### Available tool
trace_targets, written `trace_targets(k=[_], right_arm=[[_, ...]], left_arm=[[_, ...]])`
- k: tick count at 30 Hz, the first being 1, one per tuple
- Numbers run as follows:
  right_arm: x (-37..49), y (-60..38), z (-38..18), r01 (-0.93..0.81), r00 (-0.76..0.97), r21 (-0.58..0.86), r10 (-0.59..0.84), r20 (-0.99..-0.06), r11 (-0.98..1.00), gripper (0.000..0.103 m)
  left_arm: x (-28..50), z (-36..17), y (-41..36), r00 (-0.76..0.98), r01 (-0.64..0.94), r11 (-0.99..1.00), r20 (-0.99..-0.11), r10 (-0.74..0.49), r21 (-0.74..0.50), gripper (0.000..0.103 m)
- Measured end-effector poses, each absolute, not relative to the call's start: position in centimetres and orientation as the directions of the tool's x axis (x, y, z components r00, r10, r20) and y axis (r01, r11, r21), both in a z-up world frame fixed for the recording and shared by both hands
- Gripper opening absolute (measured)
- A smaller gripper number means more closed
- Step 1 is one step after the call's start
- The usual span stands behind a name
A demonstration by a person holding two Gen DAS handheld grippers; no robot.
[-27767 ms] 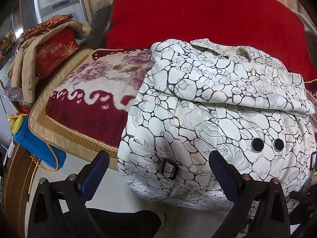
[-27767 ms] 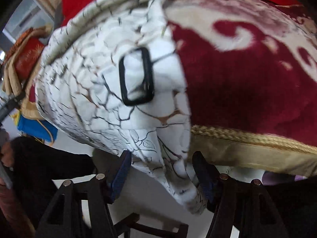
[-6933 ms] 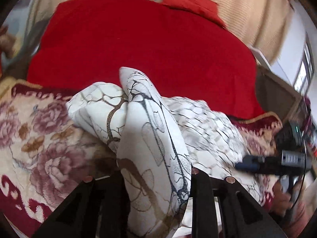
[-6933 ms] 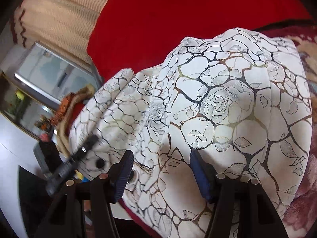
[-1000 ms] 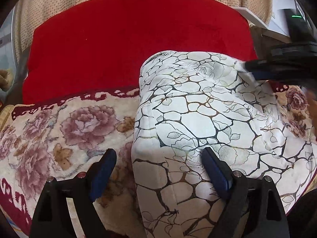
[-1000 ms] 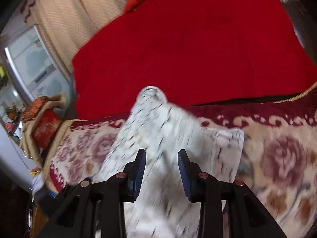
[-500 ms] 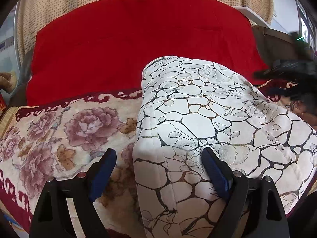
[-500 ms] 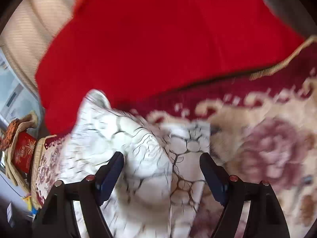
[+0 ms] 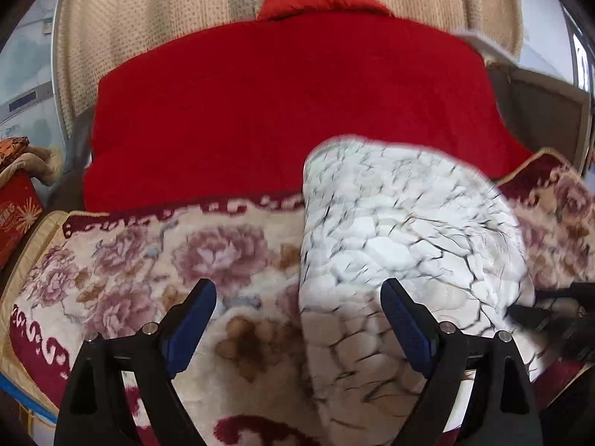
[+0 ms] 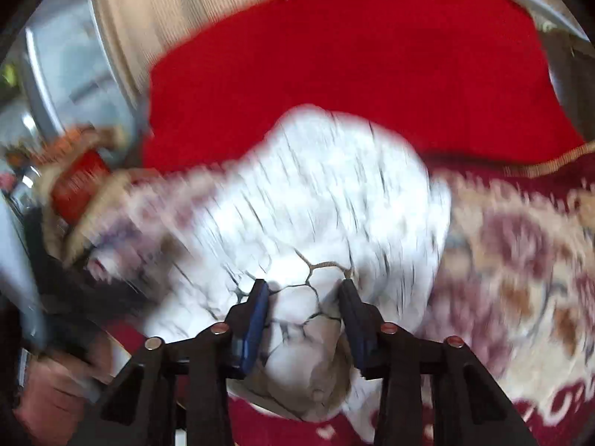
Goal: Fold large clothes
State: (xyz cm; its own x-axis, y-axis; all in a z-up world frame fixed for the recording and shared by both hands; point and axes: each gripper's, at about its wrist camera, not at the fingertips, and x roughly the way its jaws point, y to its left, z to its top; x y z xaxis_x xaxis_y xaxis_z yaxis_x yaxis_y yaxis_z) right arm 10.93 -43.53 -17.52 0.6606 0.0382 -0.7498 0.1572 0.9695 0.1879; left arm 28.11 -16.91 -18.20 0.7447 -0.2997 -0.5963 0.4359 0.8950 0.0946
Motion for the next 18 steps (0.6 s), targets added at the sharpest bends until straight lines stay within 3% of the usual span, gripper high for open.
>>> trace_targets(k=[2, 4, 9, 14, 18], right_arm=[[10.8, -43.9, -20.9, 0.172, 0.643, 0.238, 0.074, -0.763, 0.956, 0.042], [10.1, -44.6, -21.1, 0.182, 0.669, 0.31, 0.114, -0.734, 0.933, 0.041], [9.7, -45.0, -19.1, 0.179, 0.676, 0.339, 0.136, -0.725, 0.924, 0.043], [8.1, -46.3, -15.5, 0.165, 0.751, 0.354, 0.115, -0.651, 0.921, 0.051], [7.6, -46.9, -13.2, 0.162, 0.799, 0.339, 0.078, -0.597, 0.927, 0.051]], left_arm=[[28.5, -19.8, -17.8, 0.722, 0.447, 0.884, -0.639, -0.266, 0.137, 0.091], [28.0, -19.6, -17.8, 0.754, 0.43, 0.888, -0.606, -0.253, 0.164, 0.09], [27.5, -18.9, -17.9, 0.761, 0.44, 0.879, -0.596, -0.256, 0.183, 0.09], [27.0, -17.9, -17.9, 0.768, 0.442, 0.879, -0.583, -0.267, 0.18, 0.09], [27.0, -17.3, -17.9, 0.785, 0.428, 0.885, -0.56, -0.265, 0.182, 0.09]])
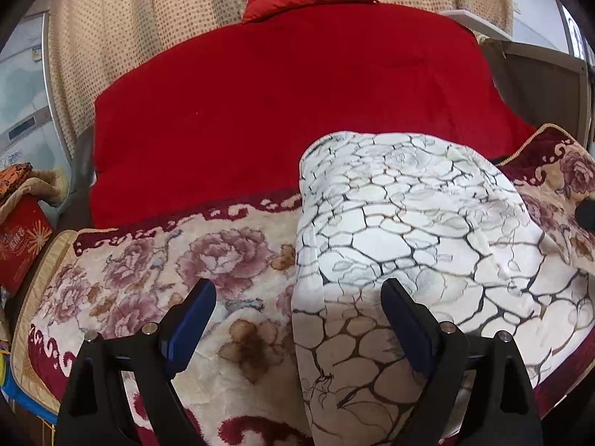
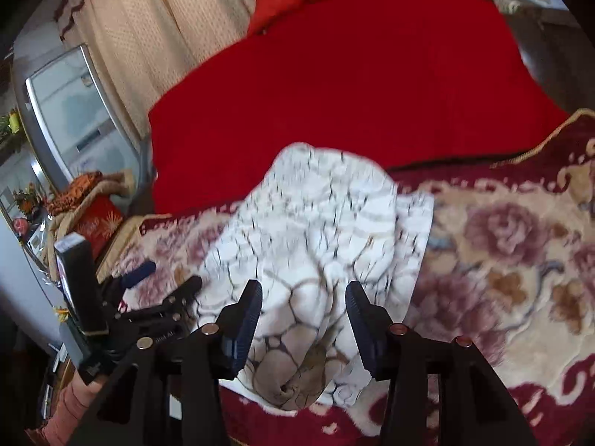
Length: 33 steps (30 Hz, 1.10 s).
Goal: Fold large clothes
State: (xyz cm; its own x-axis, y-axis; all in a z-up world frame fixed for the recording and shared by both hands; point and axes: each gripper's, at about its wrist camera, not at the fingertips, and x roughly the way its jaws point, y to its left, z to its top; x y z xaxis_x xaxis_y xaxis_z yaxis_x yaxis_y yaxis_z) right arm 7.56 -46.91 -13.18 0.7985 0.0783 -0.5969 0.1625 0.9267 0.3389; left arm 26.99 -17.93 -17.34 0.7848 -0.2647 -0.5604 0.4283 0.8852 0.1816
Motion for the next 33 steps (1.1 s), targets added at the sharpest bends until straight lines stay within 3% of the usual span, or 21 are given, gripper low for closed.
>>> trace_targets(k=[14, 21, 28, 31, 33], right_arm=[[10.7, -46.8, -13.3, 0.131, 0.826, 0.361, 0.1, -0.555, 0.924, 0.051], [15.2, -47.2, -19.9, 0.203, 0.665, 0.369, 0.148, -0.732, 0.907, 0.051], [13.1, -47.8, -17.6, 0.152, 0.756, 0.42, 0.168, -0.632, 0.895, 0.051], [12.1, -48.5, -16.7, 0.155, 0.795, 0.444, 0.155, -0.586, 0.883, 0.06], [11.5, -49.0, -16.2, 0.16, 0.816, 0.455, 0.142, -0.56, 0.876, 0.06]], left_arm=[[29.2, -16.5, -17.4, 0.812, 0.35, 0.927, -0.537, -0.228, 0.137, 0.09], [29.7, -17.0, -17.4, 0.808, 0.338, 0.931, -0.55, -0.211, 0.138, 0.09], [29.6, -17.0, -17.3, 0.811, 0.335, 0.932, -0.546, -0.212, 0.135, 0.09], [29.4, -17.0, -17.3, 0.813, 0.337, 0.931, -0.541, -0.214, 0.138, 0.09], [29.4, -17.0, -17.3, 0.814, 0.336, 0.932, -0.54, -0.213, 0.139, 0.09]])
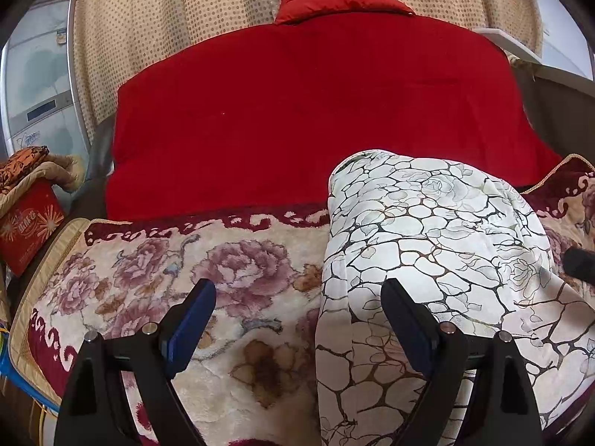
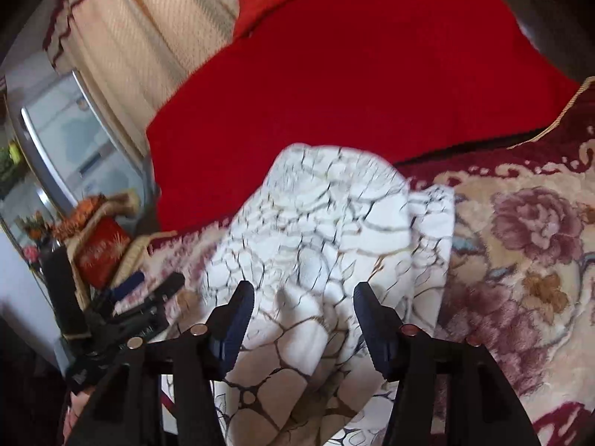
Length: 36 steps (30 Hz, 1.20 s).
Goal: Fold large clothes
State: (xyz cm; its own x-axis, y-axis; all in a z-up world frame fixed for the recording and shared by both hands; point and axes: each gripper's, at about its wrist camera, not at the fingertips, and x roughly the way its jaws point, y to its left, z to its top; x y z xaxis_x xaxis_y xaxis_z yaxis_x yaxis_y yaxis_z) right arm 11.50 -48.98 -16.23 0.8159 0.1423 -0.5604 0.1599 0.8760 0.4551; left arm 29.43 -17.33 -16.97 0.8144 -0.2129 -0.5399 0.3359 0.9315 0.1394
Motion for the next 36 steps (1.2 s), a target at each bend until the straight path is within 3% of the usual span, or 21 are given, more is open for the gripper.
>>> trace_targets(k=[12, 36], right_arm=[[10.1, -50.4, -15.9, 0.184, 0.843, 0.499, 0.126, -0.523, 0.847, 0.06], [9.7, -51.5, -16.5, 0.209, 0.838, 0.517, 0.12, -0.532, 0.83, 0.06]], left_arm=[[29.5, -17.0, -17.3, 0.812, 0.335, 0.931, -0.545, -0.207, 0.144, 0.09], [30.3, -18.4, -17.8, 0.799, 0.336, 0.928, -0.569, -0.193, 0.159, 0.09]])
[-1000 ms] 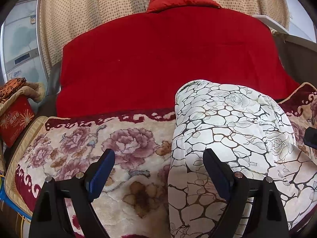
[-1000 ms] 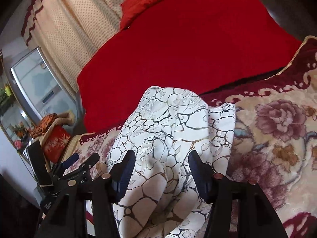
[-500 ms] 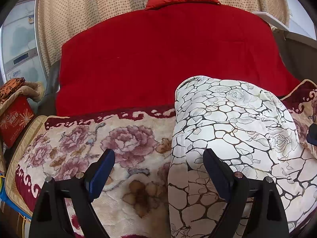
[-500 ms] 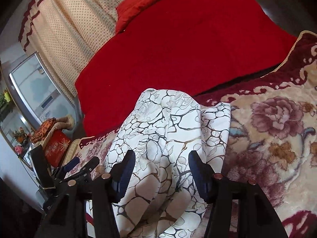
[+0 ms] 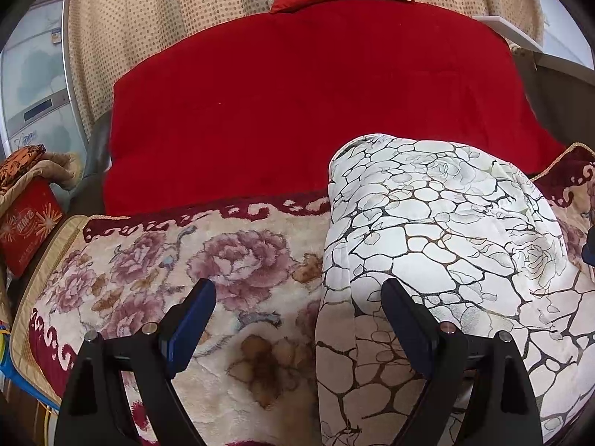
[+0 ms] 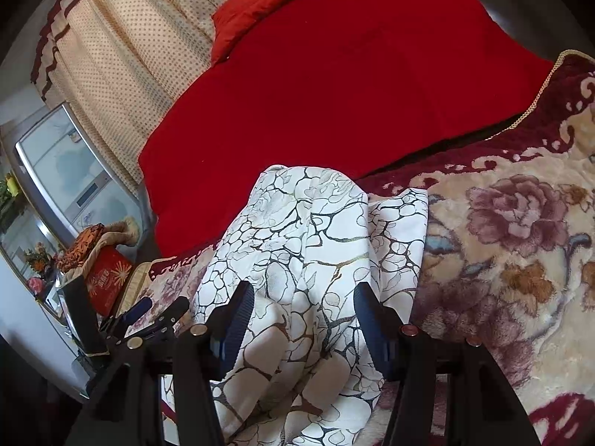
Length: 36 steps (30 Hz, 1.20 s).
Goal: Fold large clothes
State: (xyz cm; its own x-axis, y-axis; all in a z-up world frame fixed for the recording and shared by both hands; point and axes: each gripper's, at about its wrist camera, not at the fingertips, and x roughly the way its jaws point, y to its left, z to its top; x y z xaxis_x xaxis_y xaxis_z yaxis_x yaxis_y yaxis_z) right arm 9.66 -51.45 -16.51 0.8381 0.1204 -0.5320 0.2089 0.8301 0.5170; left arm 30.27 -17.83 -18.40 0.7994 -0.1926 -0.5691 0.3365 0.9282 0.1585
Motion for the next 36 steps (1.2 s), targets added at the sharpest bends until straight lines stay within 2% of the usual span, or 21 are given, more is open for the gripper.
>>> trace_targets(k=[14, 17, 21, 31, 36], right_arm=[[9.8, -50.4, -16.7, 0.154, 0.844, 0.492, 0.145, -0.517, 0.857, 0.06], [10.9, -49.6, -17.7, 0.133, 0.813, 0.489, 0.188, -0.551, 0.862, 0.06], [12.8, -48.4, -20.0, 0.182, 0.723, 0.413, 0.164, -0.671, 0.892, 0.06], [10.6, -51.5, -18.6, 0.203, 0.801, 0.524, 0.167, -0.574, 0.827, 0.06], [10.4, -52.8, -19.1, 0.227, 0.809, 0.575, 0.176, -0.56, 0.786, 0.061]], left_arm=[[31.1, -18.9, -17.3, 0.791, 0.334, 0.931, -0.582, -0.191, 0.148, 0.09], [31.4, -20.0, -17.9, 0.765, 0.364, 0.916, -0.615, -0.19, 0.169, 0.09], [31.2, -19.9, -17.9, 0.769, 0.37, 0.912, -0.61, -0.192, 0.18, 0.09], [31.8, -18.7, -15.9, 0.789, 0.317, 0.938, -0.587, -0.181, 0.137, 0.09], [32.3, -18.6, -15.2, 0.791, 0.299, 0.947, -0.586, -0.175, 0.12, 0.09]])
